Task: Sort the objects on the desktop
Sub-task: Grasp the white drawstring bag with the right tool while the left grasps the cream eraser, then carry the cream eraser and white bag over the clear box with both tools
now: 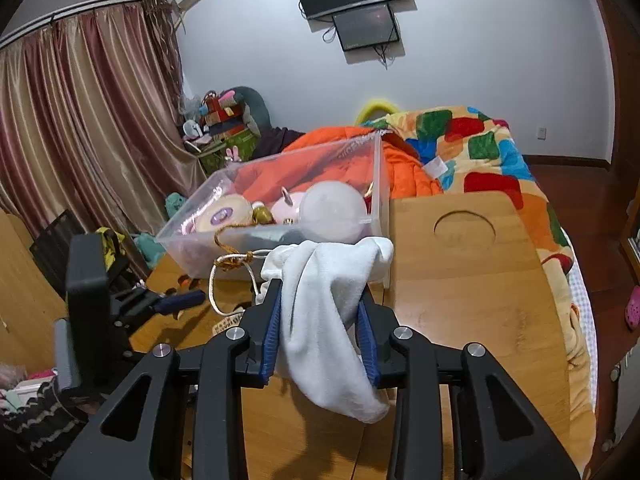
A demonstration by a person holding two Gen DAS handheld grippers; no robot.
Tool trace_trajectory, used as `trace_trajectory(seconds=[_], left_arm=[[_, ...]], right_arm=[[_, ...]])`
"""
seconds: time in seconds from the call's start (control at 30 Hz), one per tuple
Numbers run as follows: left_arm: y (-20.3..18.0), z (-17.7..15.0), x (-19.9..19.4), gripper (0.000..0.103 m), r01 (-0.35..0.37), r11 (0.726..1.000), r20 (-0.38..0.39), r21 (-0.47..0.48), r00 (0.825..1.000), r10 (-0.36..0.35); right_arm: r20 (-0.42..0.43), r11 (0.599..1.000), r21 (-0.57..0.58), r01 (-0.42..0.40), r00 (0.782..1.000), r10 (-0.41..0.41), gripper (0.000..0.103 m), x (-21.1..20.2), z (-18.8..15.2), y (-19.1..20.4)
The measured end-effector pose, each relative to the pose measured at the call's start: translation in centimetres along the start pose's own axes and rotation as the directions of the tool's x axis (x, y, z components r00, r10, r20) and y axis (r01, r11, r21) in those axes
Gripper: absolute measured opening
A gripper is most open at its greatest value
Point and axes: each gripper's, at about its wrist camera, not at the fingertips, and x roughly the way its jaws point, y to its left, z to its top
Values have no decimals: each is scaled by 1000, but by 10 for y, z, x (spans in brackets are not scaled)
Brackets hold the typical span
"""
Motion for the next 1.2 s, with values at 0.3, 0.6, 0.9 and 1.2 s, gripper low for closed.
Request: trace_trajectory(seconds=[0.3, 0.6, 0.9, 1.2], left_arm=[[11, 0, 0, 23, 34, 997, -3, -62, 999, -35], [28, -10, -16, 23, 32, 993, 20, -116, 999, -30], [46, -2, -46, 23, 25, 988, 92, -152, 996, -11], [59, 23, -61, 23, 11, 987, 163, -158, 987, 15]], right_arm=[[58, 999, -53, 5, 998, -2, 30, -20, 24, 7], [68, 996, -91, 8, 998, -2, 30, -17, 39, 18], [79, 992, -121, 23, 997, -13, 30, -7, 47, 27], [85, 989, -144, 23, 996, -10, 30, 13, 66, 28]])
